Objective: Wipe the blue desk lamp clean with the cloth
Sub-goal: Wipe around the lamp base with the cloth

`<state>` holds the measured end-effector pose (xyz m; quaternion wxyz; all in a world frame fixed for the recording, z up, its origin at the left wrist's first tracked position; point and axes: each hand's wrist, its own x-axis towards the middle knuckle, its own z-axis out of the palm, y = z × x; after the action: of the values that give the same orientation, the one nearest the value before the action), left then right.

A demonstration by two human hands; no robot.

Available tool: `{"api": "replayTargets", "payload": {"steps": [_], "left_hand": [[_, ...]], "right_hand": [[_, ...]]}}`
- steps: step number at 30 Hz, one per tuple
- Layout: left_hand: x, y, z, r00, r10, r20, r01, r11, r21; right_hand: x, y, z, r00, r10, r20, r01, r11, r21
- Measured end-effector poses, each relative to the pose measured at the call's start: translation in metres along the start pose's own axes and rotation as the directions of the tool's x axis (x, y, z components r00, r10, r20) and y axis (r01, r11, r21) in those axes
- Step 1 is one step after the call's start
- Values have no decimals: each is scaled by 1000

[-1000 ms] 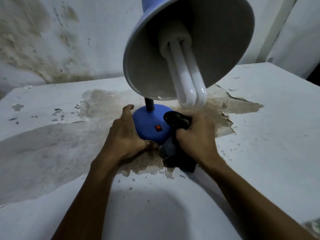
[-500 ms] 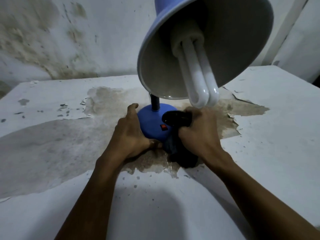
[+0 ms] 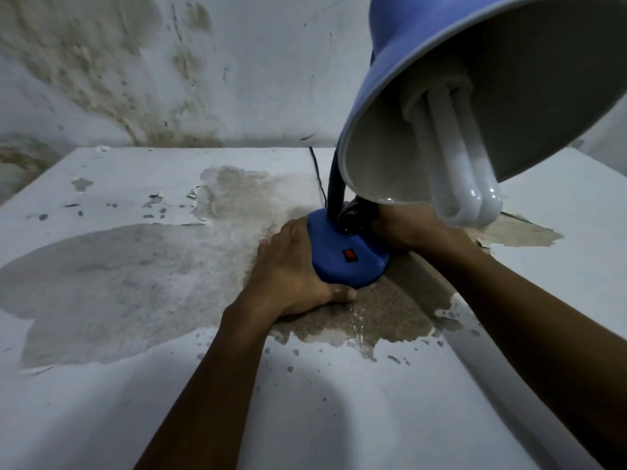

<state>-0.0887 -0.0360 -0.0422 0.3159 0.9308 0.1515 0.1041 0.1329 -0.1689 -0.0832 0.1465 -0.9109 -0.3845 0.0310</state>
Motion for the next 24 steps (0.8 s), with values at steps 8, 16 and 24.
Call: {"api": "replayTargets", "payload": {"steps": [8,16,24], "left_hand": [[-1,-3,-7,999,36,8,-36,996,-77],[4,-20,-7,989,-145,-10,135,945,-296],[6,-20,-3,979,-196,-53,170,933,-317]], "right_hand": [[-59,-101,-32,932,-352,-88,315,905,-288],[-52,-153,-21,926,-294,-235,214,925,-313],[-38,-161,-19,894,-366,-257,254,889,-380]]}}
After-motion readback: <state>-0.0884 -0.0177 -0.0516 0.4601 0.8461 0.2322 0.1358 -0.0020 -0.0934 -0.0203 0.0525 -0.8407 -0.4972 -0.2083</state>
